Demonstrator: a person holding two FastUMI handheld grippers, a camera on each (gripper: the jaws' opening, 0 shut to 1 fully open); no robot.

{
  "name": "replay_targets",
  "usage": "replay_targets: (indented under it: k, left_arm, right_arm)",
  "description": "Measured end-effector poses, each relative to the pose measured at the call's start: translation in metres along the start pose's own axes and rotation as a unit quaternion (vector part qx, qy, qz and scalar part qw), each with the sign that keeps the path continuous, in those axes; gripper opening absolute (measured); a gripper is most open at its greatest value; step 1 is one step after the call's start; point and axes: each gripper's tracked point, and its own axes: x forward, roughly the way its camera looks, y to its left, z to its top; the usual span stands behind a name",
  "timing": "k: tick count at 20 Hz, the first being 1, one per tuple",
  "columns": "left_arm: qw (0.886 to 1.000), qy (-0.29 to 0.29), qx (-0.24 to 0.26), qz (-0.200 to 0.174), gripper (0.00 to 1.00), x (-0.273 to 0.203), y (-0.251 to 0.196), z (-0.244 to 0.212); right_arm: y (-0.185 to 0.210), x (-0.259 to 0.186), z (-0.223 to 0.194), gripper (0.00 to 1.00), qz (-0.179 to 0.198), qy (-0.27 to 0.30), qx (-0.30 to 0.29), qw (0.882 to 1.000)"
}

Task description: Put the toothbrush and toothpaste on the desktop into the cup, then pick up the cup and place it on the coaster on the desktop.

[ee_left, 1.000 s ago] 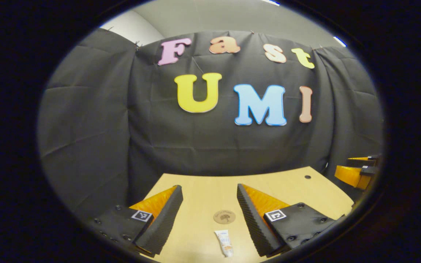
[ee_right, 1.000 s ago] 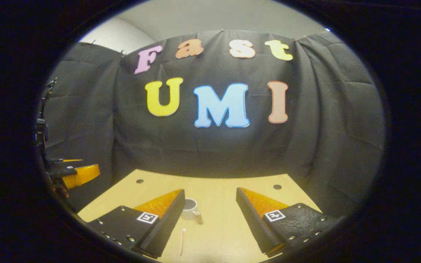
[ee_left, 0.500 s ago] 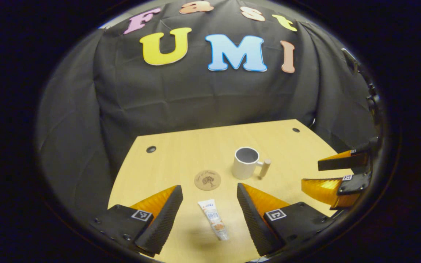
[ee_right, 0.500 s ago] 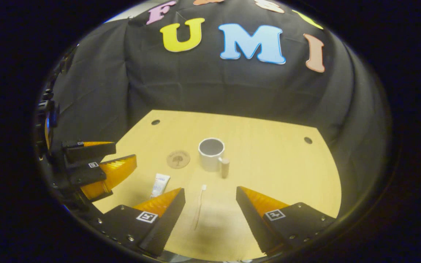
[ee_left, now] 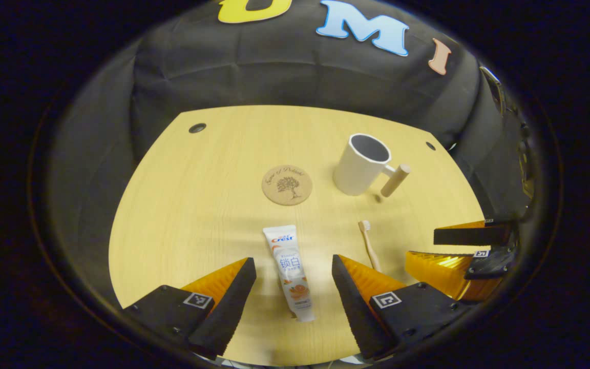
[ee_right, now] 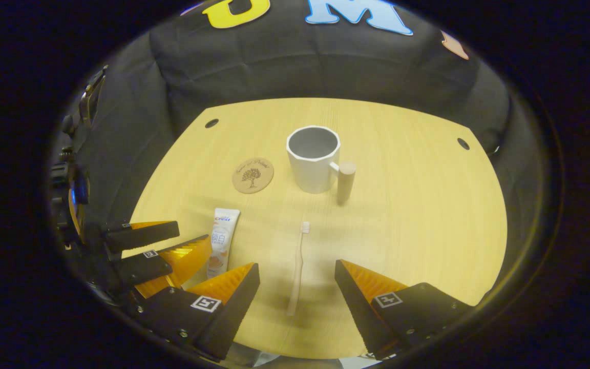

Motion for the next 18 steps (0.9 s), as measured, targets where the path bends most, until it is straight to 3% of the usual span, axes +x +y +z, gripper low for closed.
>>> replay_targets:
  k: [3, 7, 12, 18]
  left_arm:
    - [1.000, 0.029, -0.002, 0.009, 1.00, 0.020, 0.010, -0.014]
    - [0.997, 0.072, 0.003, 0.014, 0.97, 0.042, 0.014, -0.029]
    - [0.993, 0.111, 0.007, 0.026, 0.98, 0.060, 0.019, -0.042]
    - [0.992, 0.109, 0.022, 0.051, 0.95, 0.068, 0.025, -0.038]
  right_arm:
    - [0.004, 0.020, -0.012, 0.92, 0.003, 0.039, 0.007, 0.999]
    - [0.007, 0.044, -0.026, 0.84, 0.004, 0.083, 0.026, 0.996]
    - [0.000, 0.064, -0.036, 0.82, -0.013, 0.118, 0.024, 0.993]
    - [-0.011, 0.076, -0.041, 0.78, -0.049, 0.132, 0.000, 0.990]
